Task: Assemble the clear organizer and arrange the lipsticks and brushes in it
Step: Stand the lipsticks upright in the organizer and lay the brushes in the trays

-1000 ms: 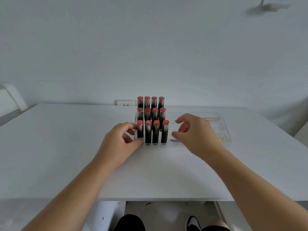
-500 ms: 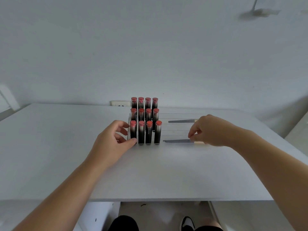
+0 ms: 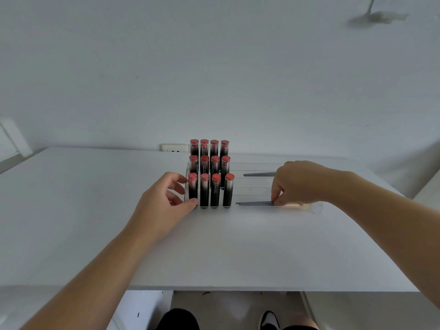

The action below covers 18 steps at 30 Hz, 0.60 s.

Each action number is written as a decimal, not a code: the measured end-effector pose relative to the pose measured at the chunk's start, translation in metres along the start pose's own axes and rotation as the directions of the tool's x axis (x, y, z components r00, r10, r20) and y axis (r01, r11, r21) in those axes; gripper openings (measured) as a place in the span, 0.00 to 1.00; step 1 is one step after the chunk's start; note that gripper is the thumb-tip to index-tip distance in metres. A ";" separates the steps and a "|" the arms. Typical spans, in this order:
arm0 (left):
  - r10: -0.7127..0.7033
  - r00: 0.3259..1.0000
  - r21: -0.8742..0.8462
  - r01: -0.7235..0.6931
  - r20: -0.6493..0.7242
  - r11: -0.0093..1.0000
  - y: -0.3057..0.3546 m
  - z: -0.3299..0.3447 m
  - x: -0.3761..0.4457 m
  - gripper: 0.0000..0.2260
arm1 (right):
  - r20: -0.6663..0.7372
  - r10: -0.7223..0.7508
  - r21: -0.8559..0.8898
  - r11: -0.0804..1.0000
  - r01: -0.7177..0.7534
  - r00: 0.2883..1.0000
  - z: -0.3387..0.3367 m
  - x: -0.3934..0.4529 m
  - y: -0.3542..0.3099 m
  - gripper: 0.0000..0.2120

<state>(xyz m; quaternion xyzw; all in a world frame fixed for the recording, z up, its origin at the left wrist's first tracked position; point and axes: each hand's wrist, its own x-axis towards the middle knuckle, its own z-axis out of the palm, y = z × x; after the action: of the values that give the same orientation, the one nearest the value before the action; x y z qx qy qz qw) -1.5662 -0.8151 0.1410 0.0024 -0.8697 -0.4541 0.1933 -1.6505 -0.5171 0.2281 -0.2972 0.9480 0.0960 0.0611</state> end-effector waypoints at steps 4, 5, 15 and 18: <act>-0.005 1.000 0.001 0.005 -0.003 1.000 0.000 0.000 0.000 0.16 | 0.009 0.008 0.014 1.000 -0.008 1.000 0.000 0.002 0.001 0.05; -0.006 1.000 0.002 0.006 -0.003 1.000 0.000 0.000 0.000 0.16 | 0.017 0.011 0.022 1.000 -0.011 1.000 0.000 0.002 0.001 0.04; -0.008 1.000 0.001 0.008 -0.003 1.000 0.001 -0.001 -0.002 0.16 | 0.071 0.013 -0.026 1.000 -0.012 0.997 -0.004 0.004 0.003 0.05; -0.004 1.000 0.005 0.004 -0.003 1.000 0.002 -0.001 -0.002 0.16 | 0.084 -0.002 -0.043 0.999 0.006 0.996 -0.005 0.004 0.003 0.05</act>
<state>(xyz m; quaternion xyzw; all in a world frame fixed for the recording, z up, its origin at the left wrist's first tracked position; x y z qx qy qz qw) -1.5636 -0.8144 0.1423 0.0052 -0.8705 -0.4525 0.1935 -1.6556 -0.5182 0.2322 -0.2960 0.9417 0.1287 0.0946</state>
